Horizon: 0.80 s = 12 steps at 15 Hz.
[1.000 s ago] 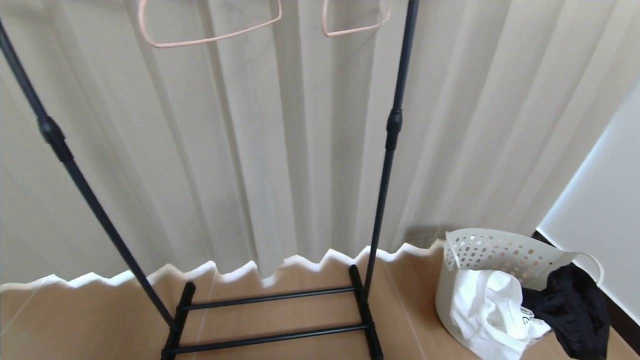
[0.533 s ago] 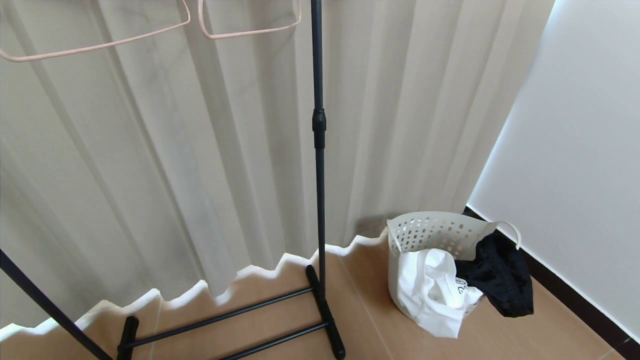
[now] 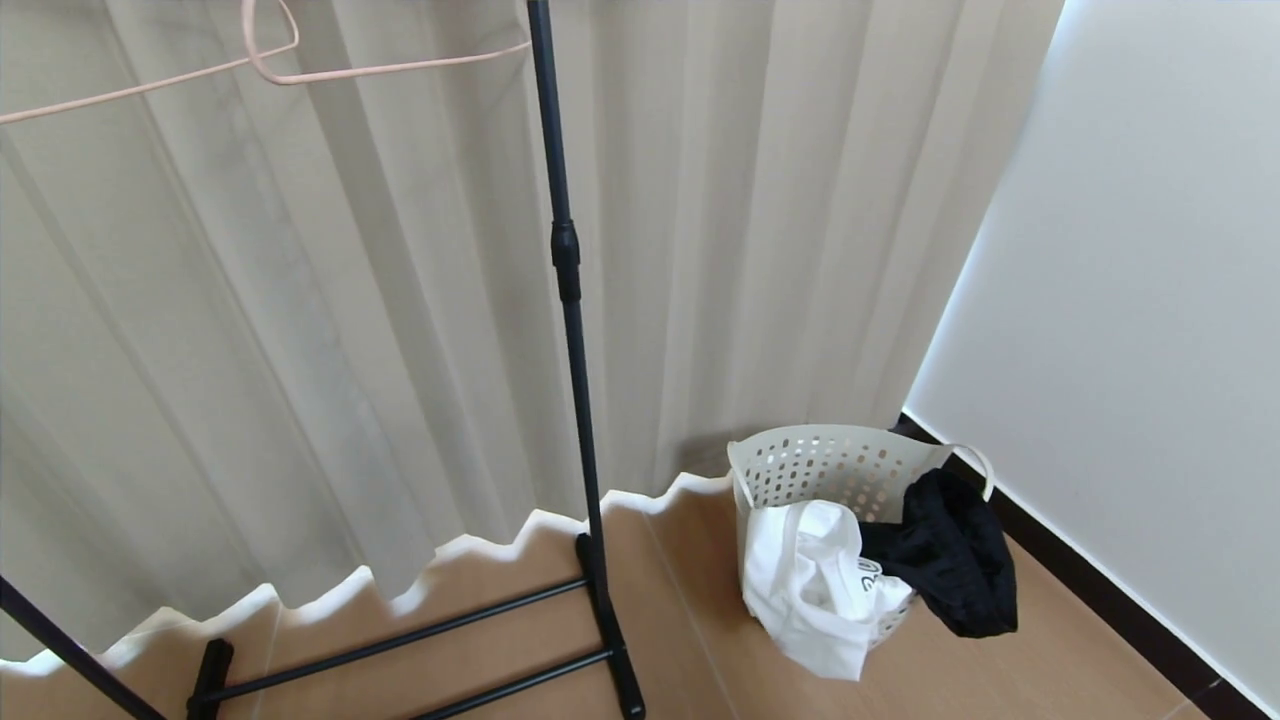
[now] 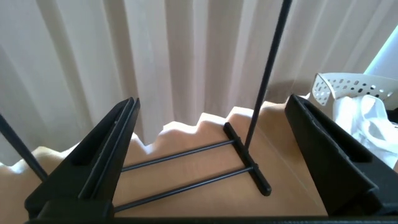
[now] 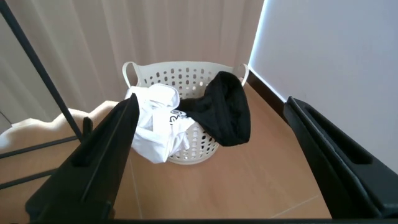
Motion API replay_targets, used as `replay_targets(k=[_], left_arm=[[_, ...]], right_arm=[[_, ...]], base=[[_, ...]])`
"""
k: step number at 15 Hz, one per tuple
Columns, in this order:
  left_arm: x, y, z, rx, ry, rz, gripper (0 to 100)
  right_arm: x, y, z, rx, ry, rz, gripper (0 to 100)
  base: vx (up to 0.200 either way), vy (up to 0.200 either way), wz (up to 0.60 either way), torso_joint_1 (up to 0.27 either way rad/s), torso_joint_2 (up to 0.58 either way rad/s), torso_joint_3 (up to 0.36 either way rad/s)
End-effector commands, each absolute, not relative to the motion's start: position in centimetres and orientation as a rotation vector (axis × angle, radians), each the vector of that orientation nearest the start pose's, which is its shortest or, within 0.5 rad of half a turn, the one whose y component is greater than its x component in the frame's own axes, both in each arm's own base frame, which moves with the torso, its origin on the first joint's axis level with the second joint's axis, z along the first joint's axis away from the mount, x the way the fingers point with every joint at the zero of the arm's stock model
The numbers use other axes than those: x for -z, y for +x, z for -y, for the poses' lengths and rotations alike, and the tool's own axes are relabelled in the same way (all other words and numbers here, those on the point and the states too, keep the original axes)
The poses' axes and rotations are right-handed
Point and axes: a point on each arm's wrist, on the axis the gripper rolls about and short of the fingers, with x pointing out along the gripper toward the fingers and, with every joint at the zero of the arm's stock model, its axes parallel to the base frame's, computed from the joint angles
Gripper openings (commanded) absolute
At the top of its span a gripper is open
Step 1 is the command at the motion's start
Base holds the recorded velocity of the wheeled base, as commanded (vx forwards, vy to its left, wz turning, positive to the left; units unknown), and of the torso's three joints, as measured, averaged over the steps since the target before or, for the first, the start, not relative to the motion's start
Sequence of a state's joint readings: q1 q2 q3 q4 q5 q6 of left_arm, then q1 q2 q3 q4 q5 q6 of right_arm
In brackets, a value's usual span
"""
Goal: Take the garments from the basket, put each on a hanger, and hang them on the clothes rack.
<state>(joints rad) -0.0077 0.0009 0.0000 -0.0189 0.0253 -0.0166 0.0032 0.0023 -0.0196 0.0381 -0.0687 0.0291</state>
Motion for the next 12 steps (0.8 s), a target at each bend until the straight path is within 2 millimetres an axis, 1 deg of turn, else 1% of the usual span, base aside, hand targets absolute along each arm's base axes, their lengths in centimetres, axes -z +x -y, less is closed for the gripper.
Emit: replay_targets(k=[1, 5, 9, 12], left_arm=[[-7.76, -2.27, -0.08, -0.018, -0.017, 0.019, 100], [-7.76, -2.27, -0.08, -0.021, -0.017, 0.019, 100], [-7.76, -2.27, -0.08, -0.020, -0.016, 0.019, 100], [-7.76, -2.27, -0.08, -0.020, -0.016, 0.019, 100]], right_arm=[[-7.71, -2.43, 0.16, 0.066, 0.028, -0.019, 100], [-7.71, -2.42, 0.16, 0.066, 0.028, -0.021, 100], [-7.71, -2.42, 0.16, 0.066, 0.028, -0.021, 100], [-7.71, -2.42, 0.16, 0.066, 0.028, -0.021, 100]], base=[[0.000, 0.000, 0.00, 0.000, 0.00, 0.000], [0.000, 0.000, 0.00, 0.000, 0.00, 0.000], [0.000, 0.000, -0.60, -0.001, 0.00, 0.005], [0.000, 0.000, 0.00, 0.000, 0.00, 0.000]])
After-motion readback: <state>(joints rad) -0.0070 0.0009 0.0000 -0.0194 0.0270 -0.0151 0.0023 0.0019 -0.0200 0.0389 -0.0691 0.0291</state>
